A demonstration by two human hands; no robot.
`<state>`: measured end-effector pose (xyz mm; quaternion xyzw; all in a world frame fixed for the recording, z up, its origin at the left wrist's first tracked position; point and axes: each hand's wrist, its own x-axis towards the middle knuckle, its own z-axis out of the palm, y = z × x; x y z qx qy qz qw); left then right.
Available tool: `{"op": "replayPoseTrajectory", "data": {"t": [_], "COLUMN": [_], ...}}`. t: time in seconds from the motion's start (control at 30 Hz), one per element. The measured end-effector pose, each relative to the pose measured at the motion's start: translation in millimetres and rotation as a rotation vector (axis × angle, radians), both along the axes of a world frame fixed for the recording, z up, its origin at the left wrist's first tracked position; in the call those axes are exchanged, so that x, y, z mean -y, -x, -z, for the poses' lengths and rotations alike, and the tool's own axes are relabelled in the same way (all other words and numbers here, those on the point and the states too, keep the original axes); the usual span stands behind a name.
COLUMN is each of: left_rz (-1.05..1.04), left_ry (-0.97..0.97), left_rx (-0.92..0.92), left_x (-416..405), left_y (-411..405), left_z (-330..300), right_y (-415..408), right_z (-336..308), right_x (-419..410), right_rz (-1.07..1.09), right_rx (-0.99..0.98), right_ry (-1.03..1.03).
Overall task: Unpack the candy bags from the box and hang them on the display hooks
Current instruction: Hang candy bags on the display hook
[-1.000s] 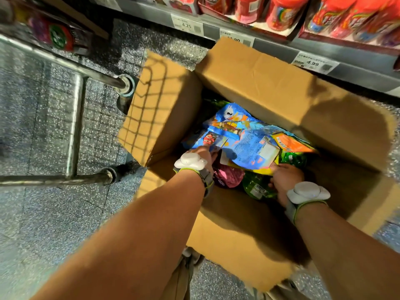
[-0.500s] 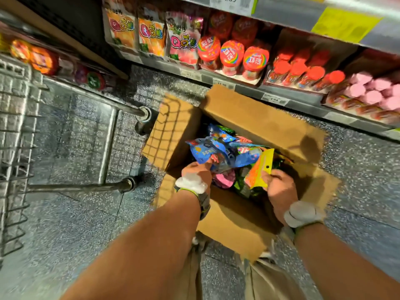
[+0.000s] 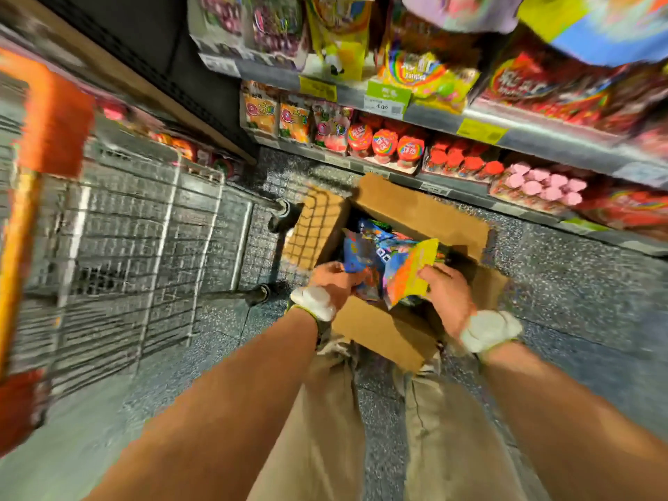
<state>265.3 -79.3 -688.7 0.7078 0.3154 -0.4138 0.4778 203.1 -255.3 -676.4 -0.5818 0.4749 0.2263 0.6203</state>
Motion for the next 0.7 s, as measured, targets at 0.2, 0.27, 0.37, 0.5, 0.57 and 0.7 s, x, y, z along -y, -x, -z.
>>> {"op": "replayPoseTrajectory", "data": {"t": [0.2, 0.27, 0.37, 0.5, 0.57, 0.7], "left_rz": [0.244, 0.252, 0.243, 0.319, 0.337, 0.327], "left_ry": [0.056, 0.07, 0.118, 0.178, 0.183, 0.244], "left_rx": [0.167, 0.25, 0.33, 0.461, 0.505, 0.606], "left_x": [2, -2, 0, 2, 2, 7], "left_y": [-15, -17, -17, -15, -14, -15], "left_z": [-123, -153, -193, -246, -262, -303], "right_y": [-20, -20, -26, -40, -42, -45], "right_z": [-127, -157, -200, -256, -271, -318], "right_x": [-11, -9, -8, -11, -12, -11], "right_rz": [-0.037, -0.143, -0.095, 0.006, 0.04, 0.126], "right_rx": [0.079, 0.133, 0.137, 0.106, 0.111, 0.222], "right_ry": [-0.089, -0.047, -0.035, -0.068, -0.101, -0.146]}}
